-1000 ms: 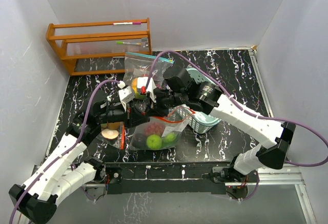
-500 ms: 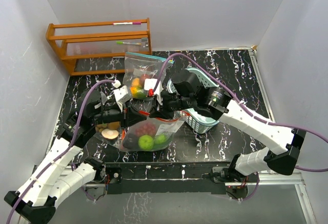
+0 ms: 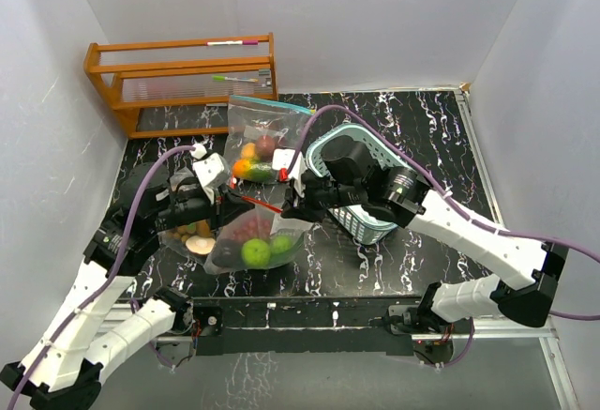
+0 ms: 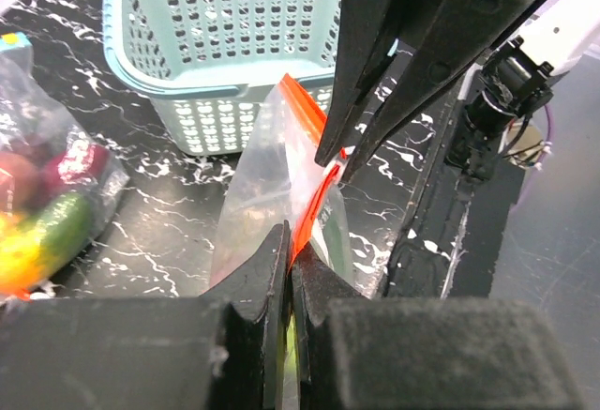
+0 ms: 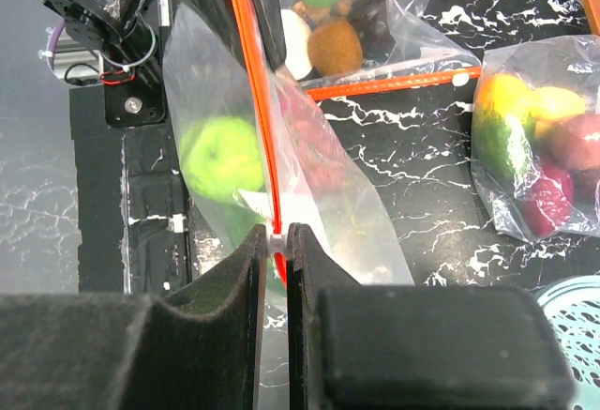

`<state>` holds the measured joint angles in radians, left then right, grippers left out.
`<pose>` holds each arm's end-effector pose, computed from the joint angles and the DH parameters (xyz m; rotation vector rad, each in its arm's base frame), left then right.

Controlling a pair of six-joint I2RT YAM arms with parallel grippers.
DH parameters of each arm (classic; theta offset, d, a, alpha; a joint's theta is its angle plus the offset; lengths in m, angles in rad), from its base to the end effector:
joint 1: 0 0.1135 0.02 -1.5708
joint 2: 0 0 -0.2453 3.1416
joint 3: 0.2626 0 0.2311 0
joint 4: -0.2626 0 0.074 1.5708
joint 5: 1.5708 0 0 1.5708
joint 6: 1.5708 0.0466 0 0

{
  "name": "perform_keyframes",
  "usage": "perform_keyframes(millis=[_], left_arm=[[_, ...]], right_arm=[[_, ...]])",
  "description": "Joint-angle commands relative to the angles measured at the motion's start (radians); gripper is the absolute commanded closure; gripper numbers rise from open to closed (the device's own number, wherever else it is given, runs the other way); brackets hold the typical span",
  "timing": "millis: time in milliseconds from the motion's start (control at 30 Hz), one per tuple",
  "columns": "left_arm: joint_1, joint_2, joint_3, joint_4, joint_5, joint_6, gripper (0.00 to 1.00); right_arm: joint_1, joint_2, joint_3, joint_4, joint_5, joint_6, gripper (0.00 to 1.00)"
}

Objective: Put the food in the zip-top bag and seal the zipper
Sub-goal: Zip the zipper food storage bag at the center of the board.

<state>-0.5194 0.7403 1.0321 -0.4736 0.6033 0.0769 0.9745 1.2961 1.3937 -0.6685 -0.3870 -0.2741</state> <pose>0.1135 -0.0954 0.3803 0.9419 1.5303 -0.8460 0.1361 0.2319 0.3677 -1.4737 1.6437 0.8154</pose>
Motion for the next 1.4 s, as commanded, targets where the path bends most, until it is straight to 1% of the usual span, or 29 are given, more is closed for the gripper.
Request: perform_keyframes(millis=[0,367,667,1200,1367], left_arm=[[0.002,-0.039,0.109,0.012,-0.090,0.056,1.00],[0.003,-0.052,0.159,-0.040,-0.140,0.086,1.00],[0.003,-0.066,0.183,-0.039,-0.236,0.095,1.00],[0.003,-0.100,0.178,0.003,-0.336,0.086,1.00],[0.003,-0.102,0.177,0.011,-0.343,0.084,1.00]], right_arm=[[-0.004,-0.048,-0.031,-0.056,0.066,0.021,0.92],[-0.006,-0.115,-0.073,-0.051,0.176,0.028,0.92],[-0.006,-0.187,-0.157,-0.044,0.256,0.055,0.92],[-0.008,-0.243,-0.195,-0.056,0.316,0.082,0.92],[-0.010,-0.254,-0.196,-0.064,0.323,0.083,0.92]])
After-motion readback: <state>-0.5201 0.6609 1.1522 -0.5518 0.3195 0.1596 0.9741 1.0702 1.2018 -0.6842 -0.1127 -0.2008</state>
